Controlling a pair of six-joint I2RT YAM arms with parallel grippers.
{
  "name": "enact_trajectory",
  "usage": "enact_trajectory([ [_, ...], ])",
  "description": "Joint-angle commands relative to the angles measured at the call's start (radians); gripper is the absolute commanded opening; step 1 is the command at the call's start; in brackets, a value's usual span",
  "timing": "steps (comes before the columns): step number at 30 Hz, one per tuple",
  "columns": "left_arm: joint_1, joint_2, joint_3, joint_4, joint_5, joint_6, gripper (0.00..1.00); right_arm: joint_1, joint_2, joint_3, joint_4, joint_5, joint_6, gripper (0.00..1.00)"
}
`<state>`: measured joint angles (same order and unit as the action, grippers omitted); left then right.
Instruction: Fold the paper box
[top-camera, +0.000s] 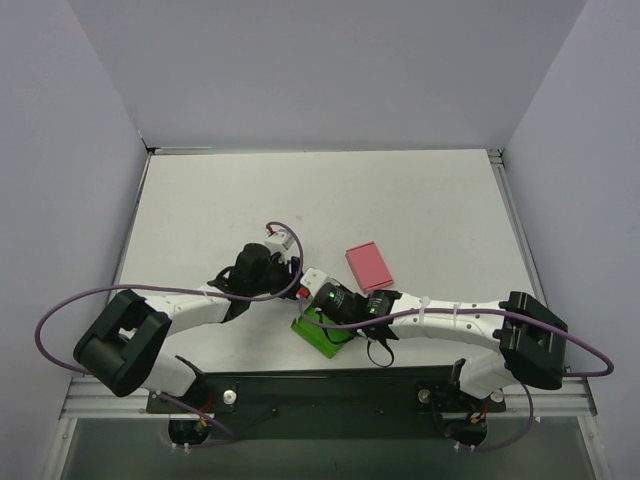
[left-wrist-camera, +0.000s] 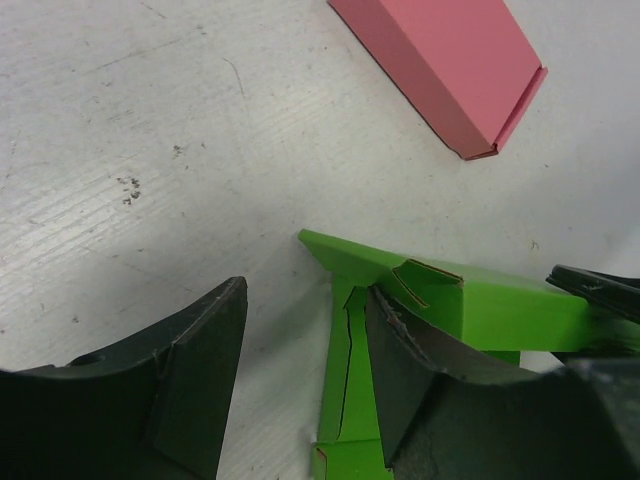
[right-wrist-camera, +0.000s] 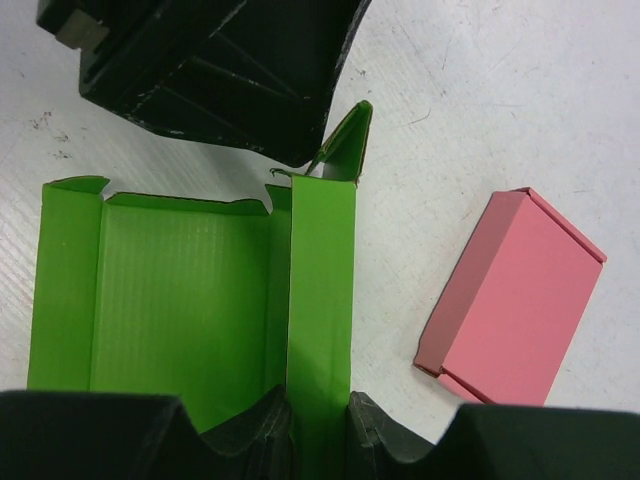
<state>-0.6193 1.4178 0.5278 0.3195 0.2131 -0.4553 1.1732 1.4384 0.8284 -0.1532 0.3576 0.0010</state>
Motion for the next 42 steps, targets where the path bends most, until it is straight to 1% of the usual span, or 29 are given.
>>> enact_trajectory([
  [1,-0.013,-0.005,-0.008,0.095,0.080,0.058,0.60,0.009,0.011,-0.003,0.020,0.035,-0.019,0.18],
  [3,-0.013,0.000,-0.005,0.081,0.059,0.063,0.59,0.009,0.013,-0.006,0.023,0.035,-0.021,0.18],
  [8,0.009,-0.028,0.018,-0.006,-0.108,0.043,0.59,0.003,0.013,-0.018,0.026,0.046,-0.019,0.18],
  [10,0.012,-0.048,0.009,-0.013,-0.133,0.035,0.59,0.003,0.011,-0.021,0.026,0.044,-0.025,0.18],
  [13,0.013,-0.103,-0.020,-0.004,-0.153,0.030,0.59,-0.003,0.002,-0.023,0.026,0.031,-0.030,0.18],
  [14,0.013,-0.143,-0.034,0.006,-0.156,0.035,0.60,-0.004,-0.003,-0.023,0.026,0.027,-0.030,0.18],
  [18,0.023,-0.252,-0.086,0.021,-0.191,0.047,0.61,-0.014,-0.053,-0.023,0.017,-0.034,-0.053,0.18],
  [22,0.059,-0.302,-0.063,-0.040,-0.155,0.058,0.63,-0.015,-0.101,-0.023,-0.005,-0.069,-0.088,0.18],
  [25,0.069,-0.341,-0.011,-0.117,-0.141,0.040,0.63,-0.009,-0.145,-0.012,-0.035,-0.086,-0.102,0.18],
  [29,0.072,-0.437,0.040,-0.180,-0.098,0.000,0.66,0.003,-0.197,0.024,-0.089,-0.097,-0.114,0.18],
  [35,0.085,-0.439,0.193,-0.452,-0.025,0.001,0.67,0.022,-0.263,0.092,-0.164,-0.156,-0.127,0.18],
  [37,0.089,-0.445,0.245,-0.502,-0.008,0.015,0.67,0.023,-0.277,0.109,-0.190,-0.172,-0.125,0.19],
  [40,0.099,-0.442,0.305,-0.575,0.060,0.046,0.68,0.023,-0.296,0.144,-0.229,-0.209,-0.127,0.19],
  [42,0.111,-0.427,0.342,-0.655,0.095,0.075,0.69,0.023,-0.309,0.164,-0.249,-0.233,-0.127,0.19],
])
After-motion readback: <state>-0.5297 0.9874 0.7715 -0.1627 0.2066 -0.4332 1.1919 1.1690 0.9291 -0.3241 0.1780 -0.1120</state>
